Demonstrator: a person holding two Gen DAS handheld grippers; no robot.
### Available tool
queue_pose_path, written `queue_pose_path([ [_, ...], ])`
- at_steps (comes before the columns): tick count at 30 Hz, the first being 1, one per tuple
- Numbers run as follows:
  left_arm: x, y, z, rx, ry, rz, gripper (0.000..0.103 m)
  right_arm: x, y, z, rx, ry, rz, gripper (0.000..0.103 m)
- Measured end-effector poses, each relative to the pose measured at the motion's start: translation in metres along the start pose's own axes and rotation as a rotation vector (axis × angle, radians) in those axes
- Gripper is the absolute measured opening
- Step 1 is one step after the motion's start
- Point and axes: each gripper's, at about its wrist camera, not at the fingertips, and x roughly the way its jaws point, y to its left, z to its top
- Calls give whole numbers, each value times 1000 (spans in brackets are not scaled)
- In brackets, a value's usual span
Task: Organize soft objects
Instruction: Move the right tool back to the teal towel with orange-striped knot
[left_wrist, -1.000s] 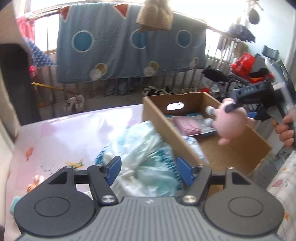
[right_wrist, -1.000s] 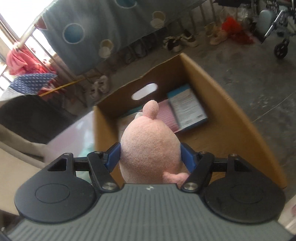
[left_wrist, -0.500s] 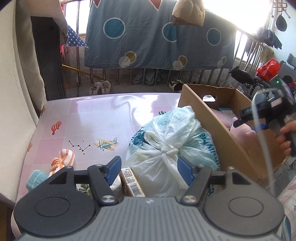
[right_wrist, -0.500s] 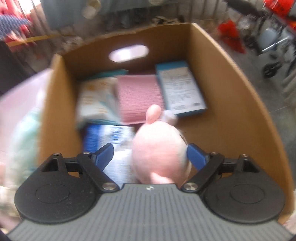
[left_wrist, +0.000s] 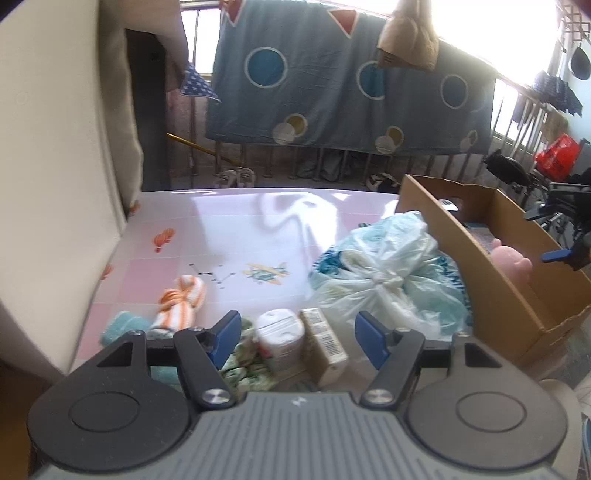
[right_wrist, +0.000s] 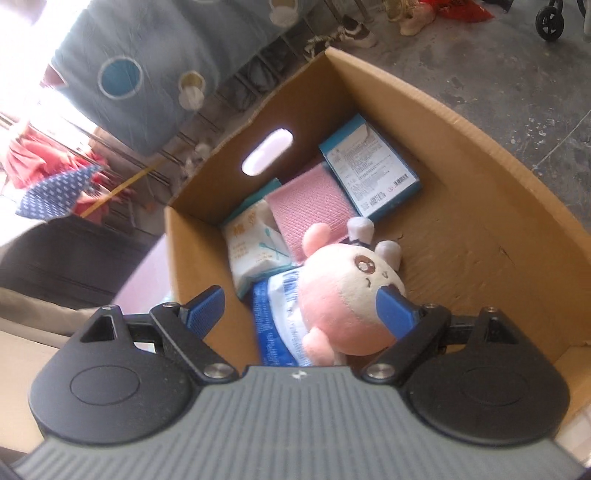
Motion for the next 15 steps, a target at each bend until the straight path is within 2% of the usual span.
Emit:
queue_pose_path([
  [5,-19,28,-15,-45,-18,55,70,-20,16,-16,-19,-19,116,89],
  [9,-30,49,-31,-80,-19,114,70,-33,52,-36,-99,-6,202,89],
  [15,-36,67,-42,-92,-29,179,69,-15,127,-78,-251,112,313,89],
])
